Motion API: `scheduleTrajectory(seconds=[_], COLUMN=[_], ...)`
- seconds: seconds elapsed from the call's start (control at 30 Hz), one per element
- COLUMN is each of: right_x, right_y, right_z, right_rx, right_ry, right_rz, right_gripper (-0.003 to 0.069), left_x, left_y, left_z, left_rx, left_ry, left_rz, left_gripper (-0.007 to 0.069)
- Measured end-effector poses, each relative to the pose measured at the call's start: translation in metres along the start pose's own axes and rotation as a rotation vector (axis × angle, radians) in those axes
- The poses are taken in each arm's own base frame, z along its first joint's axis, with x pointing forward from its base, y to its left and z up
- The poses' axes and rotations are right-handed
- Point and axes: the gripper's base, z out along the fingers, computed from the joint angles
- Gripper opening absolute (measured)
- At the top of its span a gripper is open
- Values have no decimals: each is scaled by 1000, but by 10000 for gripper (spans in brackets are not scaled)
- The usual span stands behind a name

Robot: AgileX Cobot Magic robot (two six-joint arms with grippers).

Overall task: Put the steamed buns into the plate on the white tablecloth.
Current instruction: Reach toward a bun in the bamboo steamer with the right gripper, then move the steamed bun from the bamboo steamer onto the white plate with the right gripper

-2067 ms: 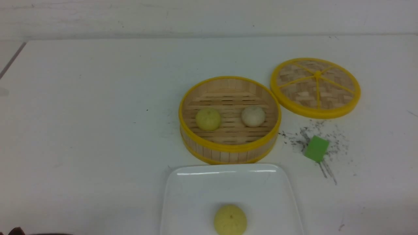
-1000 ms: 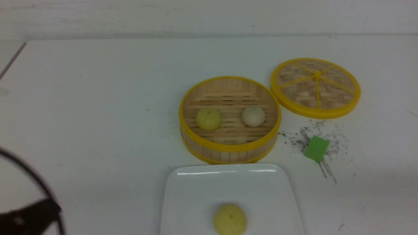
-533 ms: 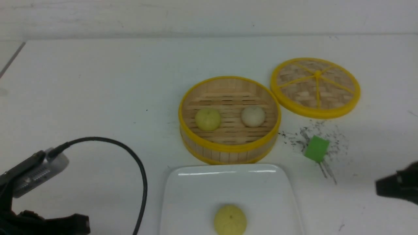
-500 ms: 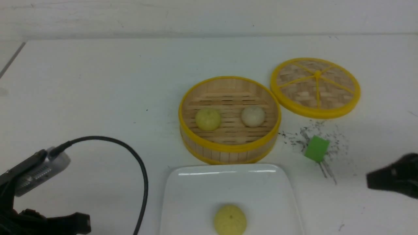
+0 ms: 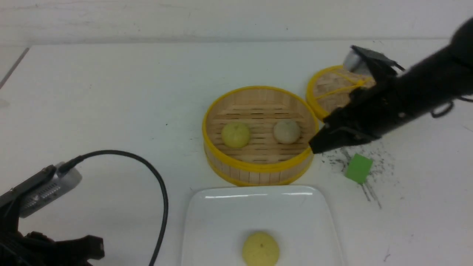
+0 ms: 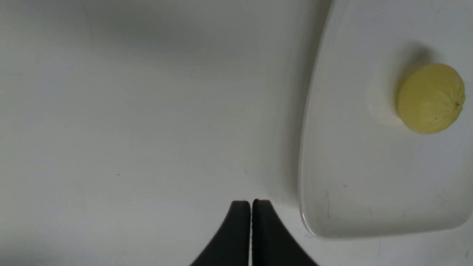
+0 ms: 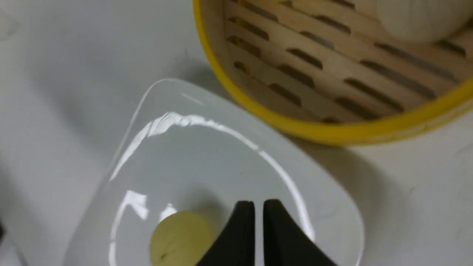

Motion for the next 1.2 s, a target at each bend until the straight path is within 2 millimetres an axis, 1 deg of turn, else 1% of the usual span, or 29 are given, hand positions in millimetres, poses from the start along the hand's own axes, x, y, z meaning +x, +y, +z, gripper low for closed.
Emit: scheduleTrajectory(seconds=[0.03, 0.07, 0.13, 0.2, 0.27, 0.37, 0.4, 0.43, 0.5, 0.63, 0.7, 0.77, 0.8, 0.83, 0.87, 0.9, 0.93, 0.97, 1.03, 1.13, 1.2], right_x=[-11, -12, -33, -42, -53, -62, -63, -65, -65, -60, -59, -60, -60, -60, -61, -62, -62, -62, -62, -60, -50], right_y=[-1, 1, -2, -2, -7, -17, -18, -24, -32, -42, -43, -43, -43, -41, -38, -35, -31, -26, -15, 12, 32], right_z=[9, 11, 34, 45, 59, 75, 76, 85, 95, 112, 115, 115, 115, 112, 108, 102, 95, 85, 65, 15, -20], right_rx=[43, 47, 146, 189, 247, 307, 310, 332, 352, 363, 360, 357, 356, 354, 353, 350, 347, 346, 342, 330, 301], right_ry=[8, 12, 30, 33, 28, 7, 4, -8, -8, 12, 16, 15, 14, 13, 16, 19, 22, 33, 47, 56, 55], right_rz=[-25, -33, -79, -96, -108, -111, -108, -107, -110, -107, -100, -95, -94, -94, -95, -95, -97, -101, -108, -125, -123], right_gripper=[84, 87, 149, 190, 260, 349, 353, 388, 418, 426, 392, 305, 293, 207, 141, 79, 38, 22, 22, 22, 22], left_x=[0, -1, -2, -3, -3, -4, -4, -5, -5, -6, -6, -6, -6, -6, -6, -6, -6, -6, -6, -6, -6], left_y=[0, 0, 0, 0, 0, 0, 0, 0, 0, 0, 0, 0, 0, 0, 0, 0, 0, 0, 0, 0, 0], left_z=[0, 0, 0, 0, 0, 0, 0, 0, 0, 0, 0, 0, 0, 0, 0, 0, 0, 0, 0, 0, 0], left_rx=[0, 0, 0, 0, 0, -1, -1, -1, -1, 0, 0, 0, 0, 0, 0, 0, 0, 0, 0, 0, 0], left_ry=[-5, -8, -23, -29, -30, -45, -47, -55, -59, -63, -64, -64, -64, -64, -64, -64, -64, -64, -64, -64, -64], left_rz=[0, 0, 0, 0, 0, 0, 0, 0, 0, -1, -1, -1, -1, -1, -1, -1, -1, -1, -1, -1, -1], left_gripper=[37, 38, 46, 50, 54, 56, 57, 62, 69, 78, 83, 88, 88, 90, 91, 92, 94, 97, 101, 107, 108])
